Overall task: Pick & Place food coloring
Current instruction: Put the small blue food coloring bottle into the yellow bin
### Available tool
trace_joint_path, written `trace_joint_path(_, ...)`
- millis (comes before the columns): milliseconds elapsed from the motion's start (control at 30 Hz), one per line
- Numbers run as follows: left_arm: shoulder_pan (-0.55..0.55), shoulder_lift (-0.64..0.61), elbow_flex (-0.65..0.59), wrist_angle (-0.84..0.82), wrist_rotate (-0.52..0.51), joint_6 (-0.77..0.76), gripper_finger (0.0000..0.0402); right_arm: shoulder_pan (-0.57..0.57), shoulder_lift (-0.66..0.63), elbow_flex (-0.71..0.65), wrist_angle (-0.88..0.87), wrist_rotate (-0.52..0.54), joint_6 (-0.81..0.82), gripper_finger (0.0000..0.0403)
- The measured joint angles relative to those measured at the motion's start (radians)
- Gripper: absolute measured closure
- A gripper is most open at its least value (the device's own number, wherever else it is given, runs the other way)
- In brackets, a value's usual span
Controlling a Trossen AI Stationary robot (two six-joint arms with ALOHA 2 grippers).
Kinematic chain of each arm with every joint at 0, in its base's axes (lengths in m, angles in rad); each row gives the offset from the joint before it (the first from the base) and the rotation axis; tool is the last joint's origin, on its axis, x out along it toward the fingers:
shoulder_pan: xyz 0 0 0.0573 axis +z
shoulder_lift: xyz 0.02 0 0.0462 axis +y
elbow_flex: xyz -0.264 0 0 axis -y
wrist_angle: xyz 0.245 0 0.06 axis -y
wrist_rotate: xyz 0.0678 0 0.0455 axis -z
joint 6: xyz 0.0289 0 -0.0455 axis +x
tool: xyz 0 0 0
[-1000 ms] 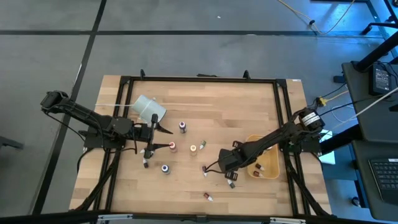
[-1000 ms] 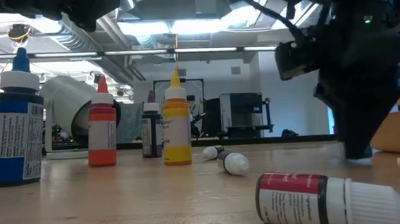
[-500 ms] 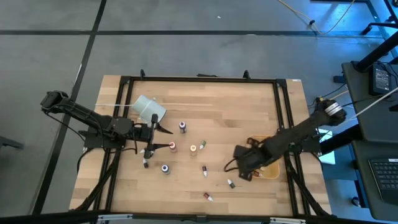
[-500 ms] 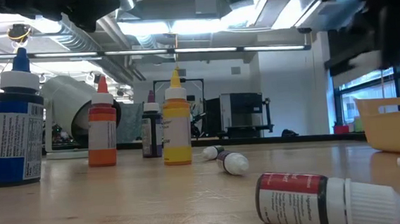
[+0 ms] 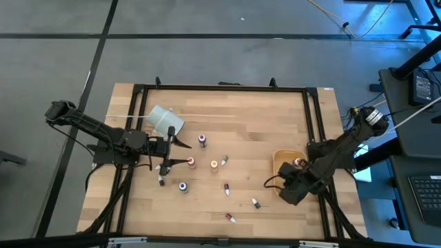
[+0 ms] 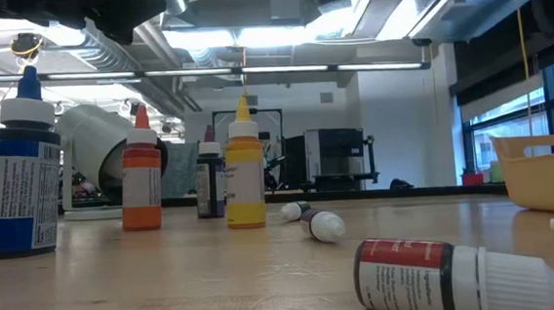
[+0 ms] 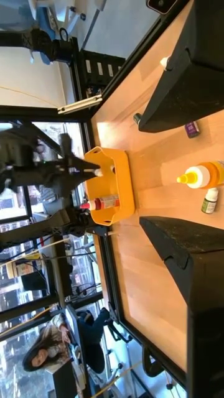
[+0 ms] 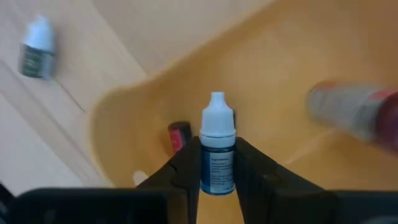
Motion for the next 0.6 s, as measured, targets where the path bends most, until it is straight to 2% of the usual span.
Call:
trace_joint_path(267,0.000,0.000,0.000,0.002,0.000,0.000,0.0174,-0.012,0.000,-0.133,0.132,-0.078,0.001,0.0320)
trace_joint_path(600,0.000,0.000,0.000,0.005,0.000,0.000,0.0171,-0.012,0.000,-0.147,0.138,-0.078,-0.002,0.0317)
